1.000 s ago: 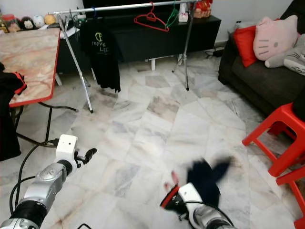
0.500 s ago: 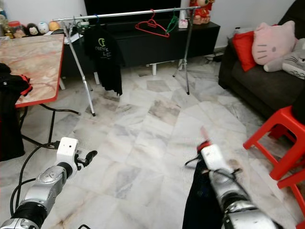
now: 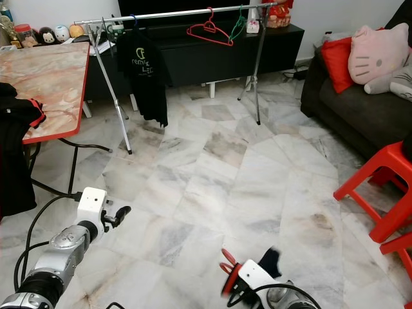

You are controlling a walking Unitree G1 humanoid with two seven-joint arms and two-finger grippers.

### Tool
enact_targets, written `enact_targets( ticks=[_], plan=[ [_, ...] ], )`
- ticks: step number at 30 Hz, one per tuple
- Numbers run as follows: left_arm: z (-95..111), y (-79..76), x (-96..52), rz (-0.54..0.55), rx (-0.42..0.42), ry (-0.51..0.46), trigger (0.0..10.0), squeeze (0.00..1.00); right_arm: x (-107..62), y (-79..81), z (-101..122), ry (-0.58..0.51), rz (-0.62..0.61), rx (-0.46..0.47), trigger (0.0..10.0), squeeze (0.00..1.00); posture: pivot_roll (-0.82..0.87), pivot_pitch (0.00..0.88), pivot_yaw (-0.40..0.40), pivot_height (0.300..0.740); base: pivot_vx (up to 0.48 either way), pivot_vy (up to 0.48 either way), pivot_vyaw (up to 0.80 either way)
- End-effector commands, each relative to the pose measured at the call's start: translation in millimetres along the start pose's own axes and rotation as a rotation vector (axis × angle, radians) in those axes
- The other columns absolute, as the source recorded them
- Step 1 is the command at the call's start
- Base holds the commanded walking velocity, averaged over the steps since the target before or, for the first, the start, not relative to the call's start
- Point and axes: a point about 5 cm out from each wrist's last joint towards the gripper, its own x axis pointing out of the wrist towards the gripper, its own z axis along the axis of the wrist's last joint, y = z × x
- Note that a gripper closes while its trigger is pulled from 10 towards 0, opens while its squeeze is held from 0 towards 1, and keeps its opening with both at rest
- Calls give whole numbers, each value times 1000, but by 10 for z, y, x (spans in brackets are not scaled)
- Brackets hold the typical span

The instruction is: Hang hanger

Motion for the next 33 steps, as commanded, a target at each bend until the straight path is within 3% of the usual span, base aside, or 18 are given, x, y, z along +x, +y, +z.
enact_targets(
  ticks=[1, 5, 6, 7, 10, 14, 15, 16, 17, 18, 19, 21, 25, 31, 33],
  plan=[
    [17, 19, 8, 0, 27, -2, 10000, 0, -46, -151, 112, -23, -43, -44, 0, 0, -2, 0, -20, 740, 0, 0, 0],
    [18, 21, 15, 5, 29, -2, 10000, 0, -177, -517, 168, 9, -117, -191, 0, 0, -13, 0, -24, 740, 0, 0, 0],
    [18, 21, 15, 5, 29, -2, 10000, 0, -177, -517, 168, 9, -117, -191, 0, 0, -13, 0, -24, 740, 0, 0, 0],
    [19, 10, 23, 4, 27, -2, 10000, 0, -246, -672, 192, 13, -141, -244, 0, 0, -24, 0, -30, 740, 0, 0, 0],
    [15, -8, 28, 2, 24, -2, 10000, 0, -376, -922, 279, 2, -195, -331, 0, 0, -28, 0, -33, 740, 0, 0, 0],
    [1, -23, 28, -3, 23, 1, 10000, 0, -552, -1150, 521, -40, -225, -419, 0, 0, -33, 0, -36, 740, 0, 0, 0],
    [-6, -34, 29, -8, 23, 2, 10000, 0, -660, -1262, 659, -44, -245, -499, 0, 0, -31, 0, -38, 740, 0, 0, 0],
    [-6, -34, 29, -8, 23, 2, 10000, 0, -660, -1262, 659, -44, -245, -499, 0, 0, -31, 0, -38, 740, 0, 0, 0],
    [-12, -44, 30, -17, 19, 2, 10000, 0, -755, -1347, 763, -54, -252, -570, 0, 0, -32, 0, -40, 740, 0, 0, 0],
    [-22, -57, 29, -27, 19, 3, 10000, 0, -823, -1389, 855, -89, -242, -579, 0, 0, -32, 0, -43, 740, 0, 0, 0],
    [-22, -57, 29, -27, 19, 3, 10000, 0, -823, -1389, 855, -89, -242, -579, 0, 0, -32, 0, -43, 740, 0, 0, 0],
    [-78, -118, 29, -67, 20, 16, 10000, 0, -1007, -1378, 1162, -243, -131, -651, 0, 0, -28, 0, -52, 740, 0, 0, 0],
    [-91, -220, 27, -132, 13, 2, 10000, 0, -1127, -1282, 1332, -319, 15, -781, 0, 0, -28, 0, -60, 740, 0, 0, 0],
    [-63, -409, 22, -244, -4, -48, 10000, 0, -1319, -1252, 1552, -393, 62, -901, 0, 0, -24, 0, -67, 740, 0, 0, 0],
    [-47, -504, 11, -312, -10, -77, 10000, 0, -1456, -1208, 1704, -488, 102, -929, 0, 0, -24, 0, -75, 740, 0, 0, 0]
  ],
)
